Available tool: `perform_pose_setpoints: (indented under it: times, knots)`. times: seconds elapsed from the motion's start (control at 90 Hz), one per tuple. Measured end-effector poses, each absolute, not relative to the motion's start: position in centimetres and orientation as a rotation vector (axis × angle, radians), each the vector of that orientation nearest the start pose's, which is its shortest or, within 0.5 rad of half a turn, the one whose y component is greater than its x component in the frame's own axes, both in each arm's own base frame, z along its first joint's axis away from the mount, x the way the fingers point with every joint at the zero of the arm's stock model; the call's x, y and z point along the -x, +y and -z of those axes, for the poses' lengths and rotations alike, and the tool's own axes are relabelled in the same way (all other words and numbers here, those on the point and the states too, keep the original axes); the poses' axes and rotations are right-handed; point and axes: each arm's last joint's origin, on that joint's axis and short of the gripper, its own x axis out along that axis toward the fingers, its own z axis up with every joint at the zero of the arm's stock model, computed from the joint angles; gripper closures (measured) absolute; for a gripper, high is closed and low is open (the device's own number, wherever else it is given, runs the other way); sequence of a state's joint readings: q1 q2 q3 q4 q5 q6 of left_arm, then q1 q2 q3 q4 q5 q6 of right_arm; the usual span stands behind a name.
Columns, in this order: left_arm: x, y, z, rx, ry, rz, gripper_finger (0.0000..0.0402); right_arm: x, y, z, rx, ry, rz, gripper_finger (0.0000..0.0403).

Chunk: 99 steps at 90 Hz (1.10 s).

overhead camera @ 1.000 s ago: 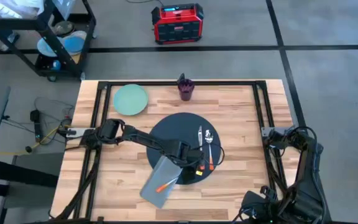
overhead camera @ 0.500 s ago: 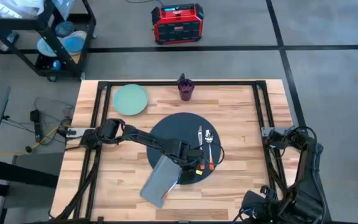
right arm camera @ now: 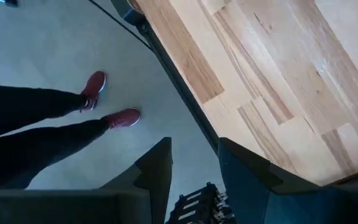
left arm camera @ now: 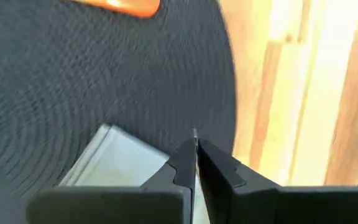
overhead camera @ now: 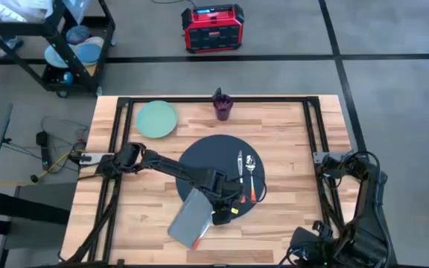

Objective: Set table place
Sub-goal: Put the orange fork on the table napkin

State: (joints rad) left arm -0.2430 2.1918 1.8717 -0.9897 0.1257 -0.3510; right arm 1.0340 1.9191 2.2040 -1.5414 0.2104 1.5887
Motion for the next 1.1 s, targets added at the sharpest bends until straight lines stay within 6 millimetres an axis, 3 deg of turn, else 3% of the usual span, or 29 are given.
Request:
perform_pose_setpoints:
  times: [0.367,0.7,1.1]
  knots:
    - [-41.6,-10.6,-19.8,-0.002,1.543,0.179,0.0401,-18.9,30.5,-38.7,-0.64,1.225,0.24,0.0284]
    - [-41.9,-9.7,-19.8,-0.107,1.516,0.231,0.0398,-19.2,30.9,-38.9,-0.698,1.206,0.213,0.0284]
    - [-41.6,-7.0,-19.8,-0.073,1.597,0.208,0.027,-19.3,31.1,-39.0,-0.729,1.199,0.21,0.0284]
